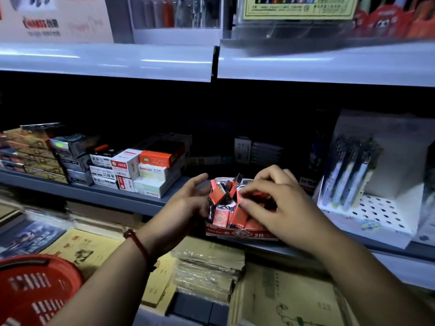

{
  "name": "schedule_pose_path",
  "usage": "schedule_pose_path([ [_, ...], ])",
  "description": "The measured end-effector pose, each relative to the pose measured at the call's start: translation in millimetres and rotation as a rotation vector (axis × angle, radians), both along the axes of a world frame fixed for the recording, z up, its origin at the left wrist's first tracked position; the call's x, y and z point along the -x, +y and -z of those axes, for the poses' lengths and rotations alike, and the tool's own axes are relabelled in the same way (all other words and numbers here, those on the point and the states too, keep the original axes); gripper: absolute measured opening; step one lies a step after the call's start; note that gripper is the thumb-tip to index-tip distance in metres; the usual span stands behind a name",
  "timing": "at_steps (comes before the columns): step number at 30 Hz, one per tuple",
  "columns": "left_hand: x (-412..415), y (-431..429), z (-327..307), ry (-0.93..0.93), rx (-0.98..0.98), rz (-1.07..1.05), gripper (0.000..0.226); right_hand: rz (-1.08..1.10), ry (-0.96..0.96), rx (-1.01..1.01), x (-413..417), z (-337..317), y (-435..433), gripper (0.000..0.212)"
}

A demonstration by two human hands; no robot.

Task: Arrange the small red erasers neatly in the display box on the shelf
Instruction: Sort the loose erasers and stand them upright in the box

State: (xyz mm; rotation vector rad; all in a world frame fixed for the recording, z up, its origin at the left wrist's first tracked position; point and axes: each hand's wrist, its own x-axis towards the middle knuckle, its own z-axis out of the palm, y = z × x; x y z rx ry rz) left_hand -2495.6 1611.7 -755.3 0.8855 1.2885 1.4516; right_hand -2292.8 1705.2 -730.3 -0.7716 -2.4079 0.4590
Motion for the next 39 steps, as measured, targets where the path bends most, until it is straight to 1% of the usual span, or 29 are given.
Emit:
schedule_pose_path([
  [3, 11.2, -6.7, -2.9, 0.114, -0.004, 0.081, 0.077, -0.075, -0.101, 0.078, 5.5, 3.1, 3.2, 0.024],
  [4, 14.0, -7.9, -4.1, 0.139, -0.003, 0.088, 0.071, -0.08, -0.101, 0.087, 7.7, 3.9, 4.1, 0.021],
  [6, 19.4, -10.5, -6.8, 0.197, 0.002, 0.087, 0.052, -0.082, -0.041, 0.114, 11.5, 1.8, 5.5, 0.015],
  [8, 23.9, -12.5, -7.2, 0.273, -0.009, 0.109, 0.041, -0.088, 0.045, 0.183, 13.5, -3.9, 7.1, 0.014],
  [11, 25.9, -15.1, -7.0, 0.339, -0.017, 0.116, 0.034, -0.093, 0.171, 0.373, 11.0, -11.8, 13.4, 0.012],
  [13, 26.0, -16.2, -7.7, 0.36, 0.005, 0.087, 0.03, -0.074, 0.318, 0.489, 9.5, -12.9, 21.6, 0.009],
  [16, 28.6, -15.3, -12.7, 0.514, 0.031, 0.076, 0.028, 0.059, 0.604, 0.591, 7.3, -12.6, 34.3, 0.008],
  [18, 31.4, -14.4, -16.7, 0.576, 0.043, 0.142, 0.027, 0.161, 0.688, 0.59, 5.4, -9.4, 41.2, 0.007],
  [20, 32.4, -12.9, -20.8, 0.595, 0.052, 0.216, 0.027, 0.247, 0.677, 0.548, 6.8, -2.4, 47.7, 0.002],
  [23, 33.5, -8.6, -23.4, 0.64, 0.054, 0.242, 0.026, 0.367, 0.593, 0.447, 12.6, 11.1, 58.6, 0.008],
  [25, 34.3, -6.0, -23.6, 0.649, 0.055, 0.241, 0.023, 0.371, 0.49, 0.383, 15.2, 16.2, 63.4, 0.004],
  [28, 33.6, -3.7, -24.0, 0.621, 0.064, 0.263, 0.021, 0.345, 0.292, 0.24, 15.8, 21.4, 65.0, 0.017],
  [33, 25.7, -1.2, -18.2, 0.6, 0.034, 0.22, 0.013, 0.257, 0.248, 0.318, 13.7, 21.9, 63.8, 0.018],
  [35, 21.8, -0.8, -15.5, 0.589, 0.03, 0.181, 0.01, 0.248, 0.236, 0.309, 13.2, 21.9, 62.6, 0.019],
  [39, 20.3, -2.7, -14.0, 0.6, 0.047, 0.115, 0.015, 0.275, 0.222, 0.249, 13.1, 22.7, 59.5, 0.019],
])
